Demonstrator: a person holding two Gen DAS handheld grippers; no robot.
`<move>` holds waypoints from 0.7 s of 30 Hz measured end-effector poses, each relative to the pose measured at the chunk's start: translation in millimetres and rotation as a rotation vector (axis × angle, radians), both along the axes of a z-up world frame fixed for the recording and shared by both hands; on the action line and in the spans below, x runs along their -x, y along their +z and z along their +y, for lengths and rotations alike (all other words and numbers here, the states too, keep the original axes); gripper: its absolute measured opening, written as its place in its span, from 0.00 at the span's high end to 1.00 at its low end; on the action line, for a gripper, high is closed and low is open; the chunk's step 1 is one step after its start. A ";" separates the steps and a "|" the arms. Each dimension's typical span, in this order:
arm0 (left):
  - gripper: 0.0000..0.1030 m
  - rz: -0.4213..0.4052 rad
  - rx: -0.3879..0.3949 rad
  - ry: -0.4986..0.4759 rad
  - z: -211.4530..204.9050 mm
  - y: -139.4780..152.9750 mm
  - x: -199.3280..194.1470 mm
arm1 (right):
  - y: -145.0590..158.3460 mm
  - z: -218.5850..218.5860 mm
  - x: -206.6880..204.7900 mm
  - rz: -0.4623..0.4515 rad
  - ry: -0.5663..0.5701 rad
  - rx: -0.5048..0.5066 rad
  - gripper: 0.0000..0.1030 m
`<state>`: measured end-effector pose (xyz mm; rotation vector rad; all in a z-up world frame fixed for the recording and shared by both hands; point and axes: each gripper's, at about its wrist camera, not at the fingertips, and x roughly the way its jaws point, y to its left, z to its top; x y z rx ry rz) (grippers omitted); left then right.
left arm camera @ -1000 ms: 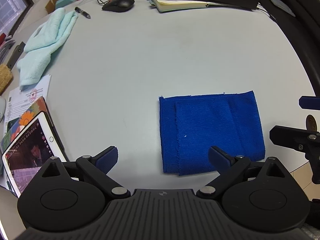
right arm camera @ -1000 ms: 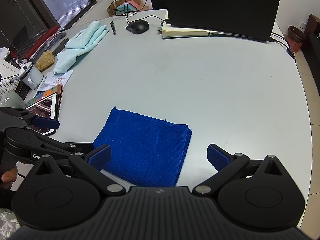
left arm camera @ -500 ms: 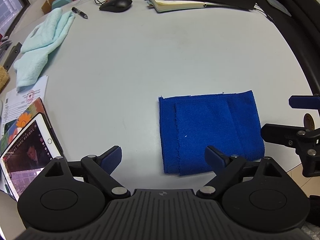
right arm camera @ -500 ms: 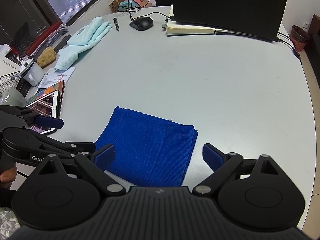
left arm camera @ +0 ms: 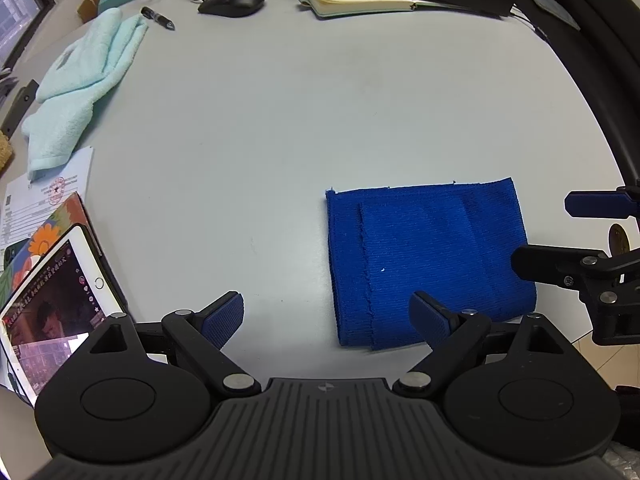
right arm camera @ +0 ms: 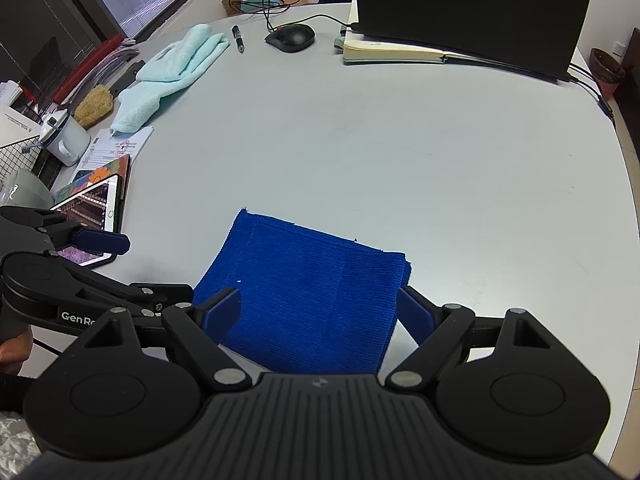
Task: Fold towel
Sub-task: 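Move the right gripper toward the edge of the folded blue towel, then close the right gripper on the blue towel's folded edge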
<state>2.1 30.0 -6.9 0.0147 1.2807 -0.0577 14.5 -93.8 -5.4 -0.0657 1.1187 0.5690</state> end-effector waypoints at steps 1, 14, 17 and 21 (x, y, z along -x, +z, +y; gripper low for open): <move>0.12 0.003 0.002 -0.004 1.1 -0.6 -0.3 | -0.6 1.7 -0.3 0.004 0.000 0.001 0.24; 0.12 0.021 0.044 -0.081 18.2 -5.5 1.2 | -11.9 29.9 -7.0 0.054 0.014 0.013 0.39; 0.12 0.023 0.056 -0.110 21.4 -6.7 2.9 | -14.7 37.0 -8.6 0.062 0.015 0.019 0.41; 0.12 0.019 0.050 -0.154 23.3 -8.6 6.5 | -20.7 46.9 -11.1 0.078 0.014 0.026 0.44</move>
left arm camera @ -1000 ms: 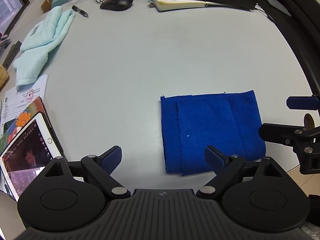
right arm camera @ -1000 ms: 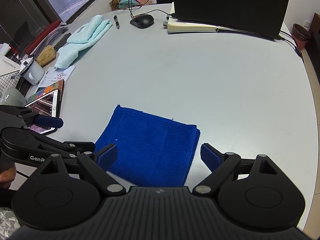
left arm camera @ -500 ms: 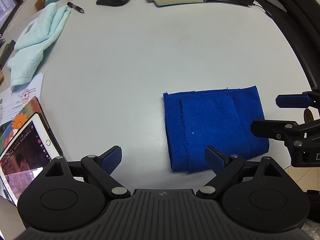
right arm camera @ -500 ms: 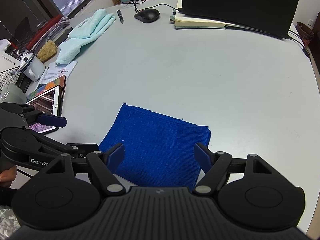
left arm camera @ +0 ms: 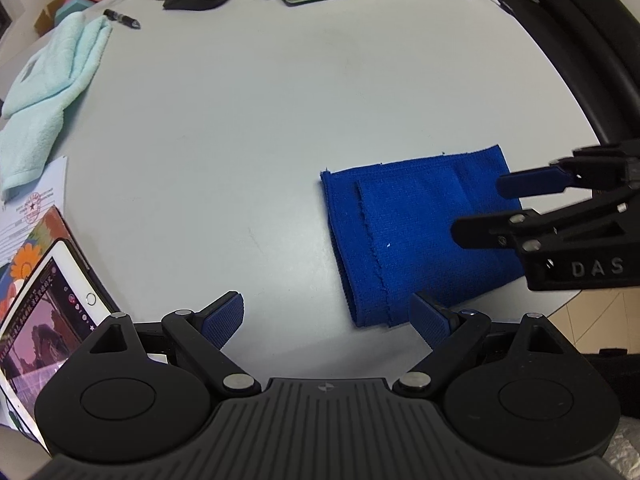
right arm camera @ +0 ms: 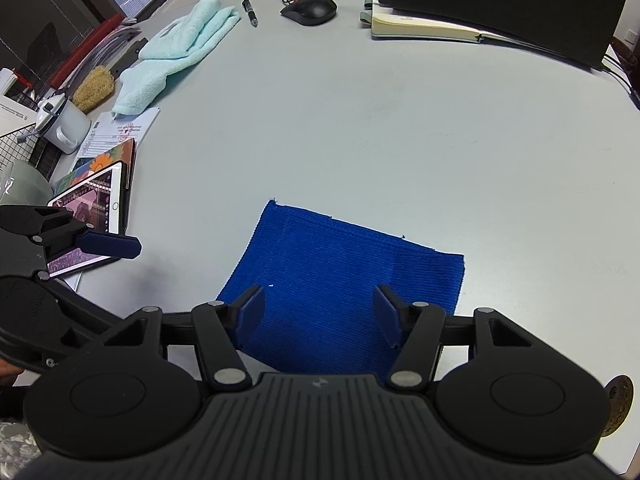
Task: Fold towel
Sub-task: 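Close the right gripper on the blue towel's folded edge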
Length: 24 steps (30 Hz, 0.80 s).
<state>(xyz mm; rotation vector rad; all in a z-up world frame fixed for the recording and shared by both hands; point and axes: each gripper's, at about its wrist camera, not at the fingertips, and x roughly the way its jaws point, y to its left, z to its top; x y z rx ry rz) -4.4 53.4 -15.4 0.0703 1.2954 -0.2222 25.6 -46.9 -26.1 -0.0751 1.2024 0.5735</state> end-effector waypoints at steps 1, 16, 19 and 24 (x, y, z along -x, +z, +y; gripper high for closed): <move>0.12 0.002 -0.003 -0.008 1.0 -0.8 0.8 | -1.6 2.4 -0.6 0.004 0.001 0.001 0.44; 0.11 0.025 0.014 0.004 27.1 -7.0 6.3 | -22.0 40.3 -19.4 0.048 -0.012 0.013 0.50; 0.11 0.029 0.018 0.010 30.7 -7.8 6.2 | -27.0 45.3 -24.6 0.061 -0.026 0.025 0.50; 0.11 0.036 0.022 0.022 34.7 -9.7 5.8 | -35.6 56.8 -28.3 0.060 0.004 0.075 0.50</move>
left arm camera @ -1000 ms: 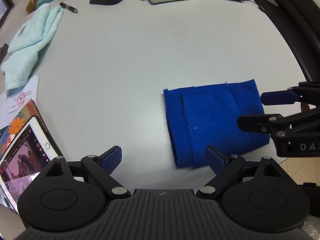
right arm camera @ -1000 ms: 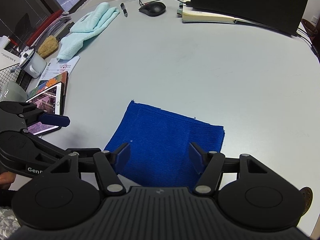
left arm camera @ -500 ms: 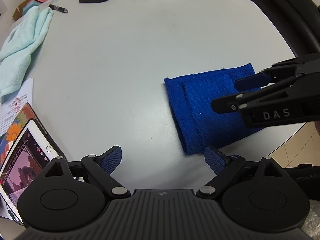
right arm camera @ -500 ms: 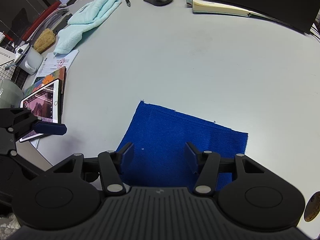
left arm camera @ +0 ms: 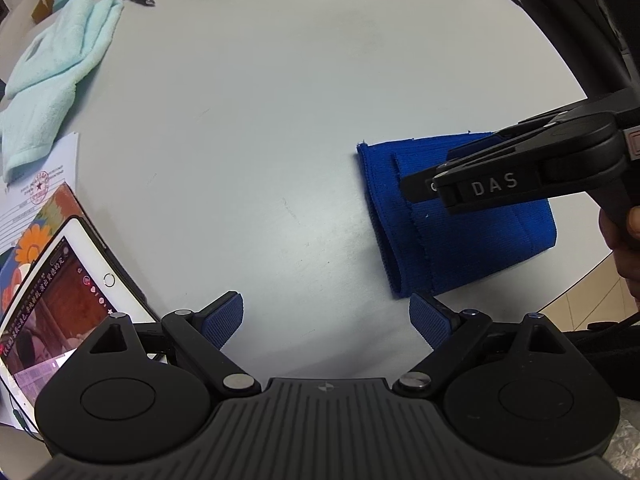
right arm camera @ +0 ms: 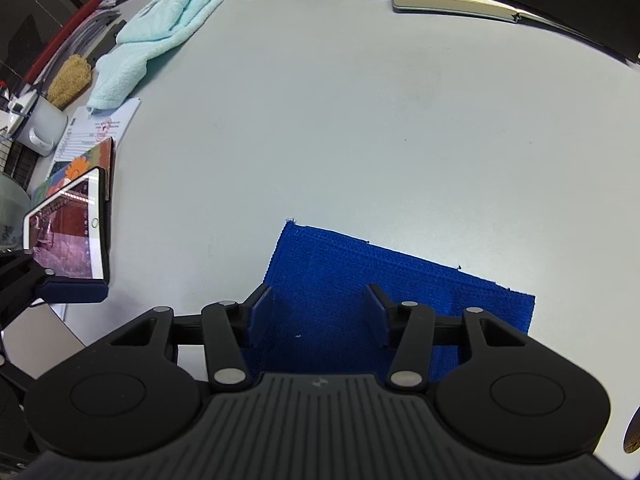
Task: Fold towel
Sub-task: 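Close the right gripper on the blue towel's folded edge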
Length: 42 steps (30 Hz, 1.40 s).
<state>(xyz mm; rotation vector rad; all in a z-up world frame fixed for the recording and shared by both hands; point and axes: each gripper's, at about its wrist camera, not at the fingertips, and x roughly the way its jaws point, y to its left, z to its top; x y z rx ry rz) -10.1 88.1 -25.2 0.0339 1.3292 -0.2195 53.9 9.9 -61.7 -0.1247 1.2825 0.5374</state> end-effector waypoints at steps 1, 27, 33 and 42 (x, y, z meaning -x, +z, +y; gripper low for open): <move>0.11 0.001 0.001 0.002 0.6 -0.1 0.0 | -2.5 2.2 0.1 0.002 0.010 0.010 0.50; 0.11 0.015 0.017 -0.035 -25.4 -7.3 -8.4 | -15.3 -54.4 10.4 -0.033 0.005 0.108 0.50; 0.11 0.014 0.023 -0.061 -34.2 -10.9 -13.4 | -15.3 -75.6 11.8 -0.028 -0.023 0.109 0.50; 0.11 0.005 0.013 -0.100 -36.9 -14.3 -14.5 | -14.2 -86.4 12.2 -0.032 -0.050 0.092 0.51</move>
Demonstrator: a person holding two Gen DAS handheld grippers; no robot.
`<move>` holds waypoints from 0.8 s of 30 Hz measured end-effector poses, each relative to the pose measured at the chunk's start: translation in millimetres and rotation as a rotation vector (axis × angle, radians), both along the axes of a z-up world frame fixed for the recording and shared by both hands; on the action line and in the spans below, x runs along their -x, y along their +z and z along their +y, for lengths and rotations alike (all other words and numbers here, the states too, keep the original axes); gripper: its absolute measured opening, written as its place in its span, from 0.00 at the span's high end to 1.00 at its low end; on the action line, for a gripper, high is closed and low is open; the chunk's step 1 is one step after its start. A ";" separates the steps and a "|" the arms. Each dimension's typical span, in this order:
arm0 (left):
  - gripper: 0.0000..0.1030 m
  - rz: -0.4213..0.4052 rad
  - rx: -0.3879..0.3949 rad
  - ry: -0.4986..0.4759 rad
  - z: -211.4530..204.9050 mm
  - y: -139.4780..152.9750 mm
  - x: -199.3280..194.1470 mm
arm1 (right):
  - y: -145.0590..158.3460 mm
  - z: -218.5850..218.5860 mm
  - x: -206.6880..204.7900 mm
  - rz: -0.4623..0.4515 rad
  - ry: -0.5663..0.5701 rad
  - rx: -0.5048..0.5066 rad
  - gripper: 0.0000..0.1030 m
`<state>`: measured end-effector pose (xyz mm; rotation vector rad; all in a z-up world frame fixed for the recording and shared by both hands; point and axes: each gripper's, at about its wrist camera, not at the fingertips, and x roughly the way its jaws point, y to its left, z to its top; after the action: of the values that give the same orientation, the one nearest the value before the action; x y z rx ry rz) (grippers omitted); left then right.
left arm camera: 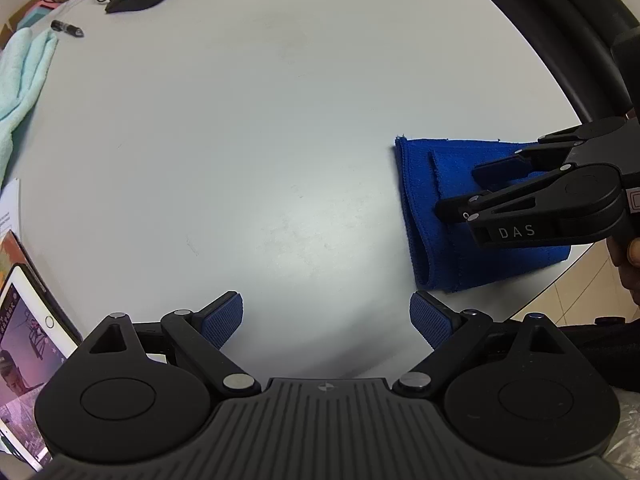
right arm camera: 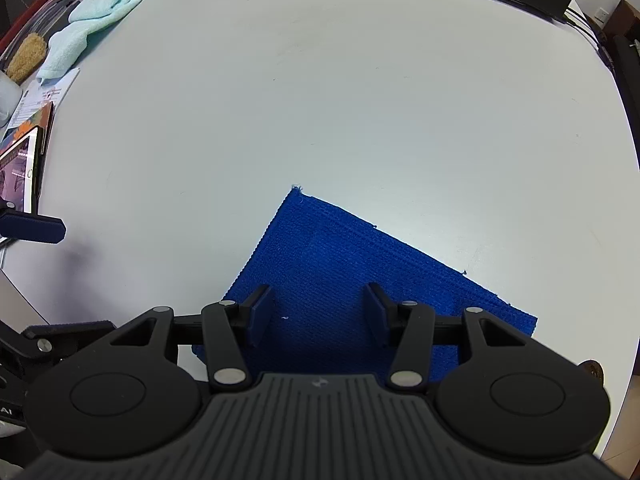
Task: Fold towel
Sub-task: 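Close the right gripper on the blue towel's folded edge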
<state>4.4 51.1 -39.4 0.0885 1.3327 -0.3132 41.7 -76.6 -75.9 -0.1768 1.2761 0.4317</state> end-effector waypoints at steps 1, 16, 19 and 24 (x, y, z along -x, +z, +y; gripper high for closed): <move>0.11 0.000 -0.002 0.000 1.1 -0.4 -0.1 | -0.1 1.1 -0.8 -0.001 -0.001 -0.002 0.53; 0.11 0.004 -0.023 0.028 -6.4 -6.3 8.6 | -1.0 2.9 -13.3 -0.023 -0.012 -0.033 0.73; 0.11 0.002 -0.029 0.026 -4.9 -7.4 10.8 | -2.9 4.6 -20.0 -0.020 -0.007 -0.025 0.73; 0.11 -0.001 -0.031 0.032 -1.3 -7.9 13.6 | -3.3 3.3 -23.5 -0.032 0.003 -0.018 0.86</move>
<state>-9.2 49.8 -47.3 0.0930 1.3374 -0.2653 65.2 -73.3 -79.2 -0.1702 1.2400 0.4410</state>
